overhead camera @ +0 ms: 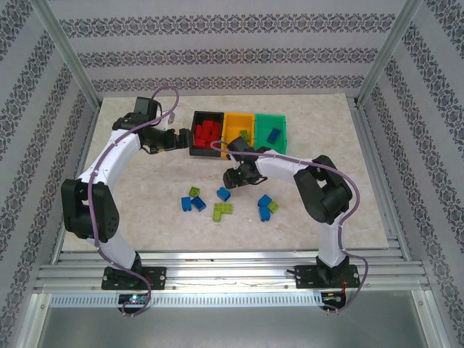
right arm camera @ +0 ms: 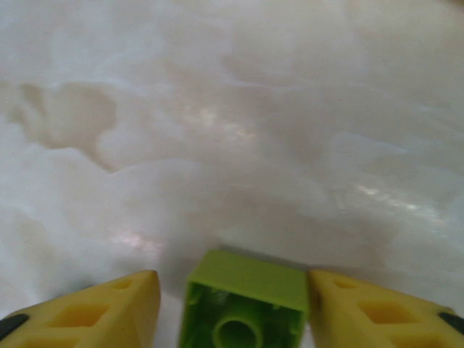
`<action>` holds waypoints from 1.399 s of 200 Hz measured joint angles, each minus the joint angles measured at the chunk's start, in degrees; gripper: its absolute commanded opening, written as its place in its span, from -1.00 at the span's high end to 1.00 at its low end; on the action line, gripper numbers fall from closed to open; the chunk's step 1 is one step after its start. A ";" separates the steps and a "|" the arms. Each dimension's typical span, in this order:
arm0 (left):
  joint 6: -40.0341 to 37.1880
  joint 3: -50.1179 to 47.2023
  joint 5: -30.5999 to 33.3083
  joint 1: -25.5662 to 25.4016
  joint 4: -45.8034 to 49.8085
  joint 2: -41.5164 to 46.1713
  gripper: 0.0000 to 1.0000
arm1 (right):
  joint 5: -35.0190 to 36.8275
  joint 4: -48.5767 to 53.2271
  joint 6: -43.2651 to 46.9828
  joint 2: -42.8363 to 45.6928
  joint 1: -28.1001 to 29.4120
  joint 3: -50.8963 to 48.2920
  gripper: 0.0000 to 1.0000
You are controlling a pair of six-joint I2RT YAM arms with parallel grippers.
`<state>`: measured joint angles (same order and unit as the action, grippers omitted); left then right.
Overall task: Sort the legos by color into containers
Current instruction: Pick up the lego from the center of the table, then place the lego in the container.
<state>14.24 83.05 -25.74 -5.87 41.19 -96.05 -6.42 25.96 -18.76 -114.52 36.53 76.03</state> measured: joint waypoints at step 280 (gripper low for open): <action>0.42 0.00 -0.85 0.00 -0.13 -0.04 -0.99 | -0.48 2.91 7.54 -1.29 -6.56 13.05 -0.20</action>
<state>14.66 83.05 -26.59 -5.87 41.06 -96.09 -6.90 28.86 -11.22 -115.81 29.98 89.08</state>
